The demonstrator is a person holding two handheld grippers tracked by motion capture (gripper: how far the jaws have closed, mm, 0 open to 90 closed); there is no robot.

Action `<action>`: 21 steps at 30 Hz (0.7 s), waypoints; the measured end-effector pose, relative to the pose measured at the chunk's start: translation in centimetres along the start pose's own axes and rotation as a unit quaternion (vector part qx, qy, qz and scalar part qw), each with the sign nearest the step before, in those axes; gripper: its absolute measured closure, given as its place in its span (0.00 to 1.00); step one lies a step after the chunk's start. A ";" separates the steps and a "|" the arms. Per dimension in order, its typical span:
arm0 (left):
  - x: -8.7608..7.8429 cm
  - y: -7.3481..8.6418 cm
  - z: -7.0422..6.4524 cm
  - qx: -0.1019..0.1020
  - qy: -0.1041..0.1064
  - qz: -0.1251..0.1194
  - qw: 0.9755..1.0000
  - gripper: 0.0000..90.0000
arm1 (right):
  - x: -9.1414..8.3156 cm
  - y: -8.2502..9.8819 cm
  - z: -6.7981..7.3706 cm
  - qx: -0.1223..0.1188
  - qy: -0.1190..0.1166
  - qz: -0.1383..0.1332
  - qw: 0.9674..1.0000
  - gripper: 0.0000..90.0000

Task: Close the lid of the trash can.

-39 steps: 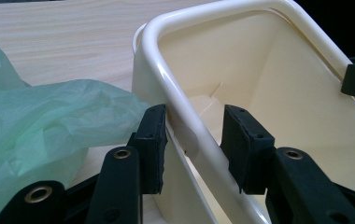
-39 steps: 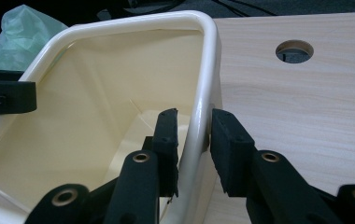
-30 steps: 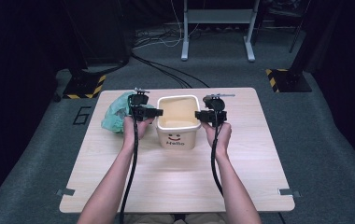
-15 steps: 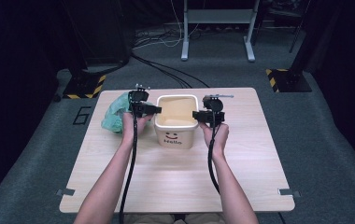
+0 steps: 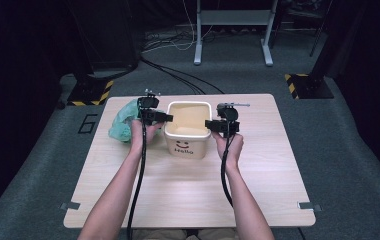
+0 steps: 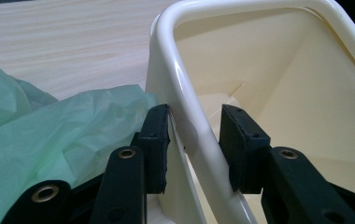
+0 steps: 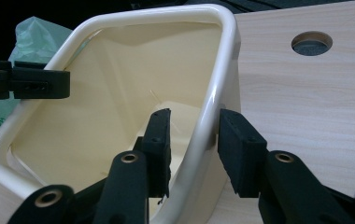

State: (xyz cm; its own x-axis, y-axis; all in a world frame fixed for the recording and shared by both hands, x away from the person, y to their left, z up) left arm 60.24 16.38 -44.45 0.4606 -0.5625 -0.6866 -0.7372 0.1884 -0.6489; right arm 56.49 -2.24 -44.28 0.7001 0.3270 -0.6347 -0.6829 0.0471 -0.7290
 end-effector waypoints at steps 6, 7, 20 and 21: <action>-0.2 -0.6 0.2 0.005 -0.013 0.005 1.000 0.75 | -0.6 -0.5 0.5 -0.004 -0.005 -0.010 1.000 0.71; -0.1 -0.7 0.3 0.005 -0.014 0.005 1.000 0.76 | -0.5 -0.6 0.6 -0.003 -0.005 -0.007 1.000 0.71; -0.5 -1.2 0.2 0.012 -0.027 0.005 1.000 0.78 | -0.1 -0.1 0.5 0.003 -0.003 -0.005 1.000 0.73; -0.6 -1.3 0.3 0.012 -0.027 0.005 1.000 0.78 | -0.2 -0.2 0.6 0.005 -0.004 -0.006 1.000 0.73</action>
State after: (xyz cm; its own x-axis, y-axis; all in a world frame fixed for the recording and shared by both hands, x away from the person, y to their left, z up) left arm 61.06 16.68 -43.25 0.4805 -0.5164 -0.7088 -0.7298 0.2127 -0.6498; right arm 56.37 -1.75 -43.89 0.7068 0.3348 -0.6232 -0.6762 0.0609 -0.7342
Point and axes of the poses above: each handheld gripper's, and its own axes: x roughly forward along the jaws, y roughly out of its underside, z roughly to its left, the point moved 9 cm from there along x, roughly forward along the jaws, and after that the axes turned 7 degrees about y, right-handed, at the moved point
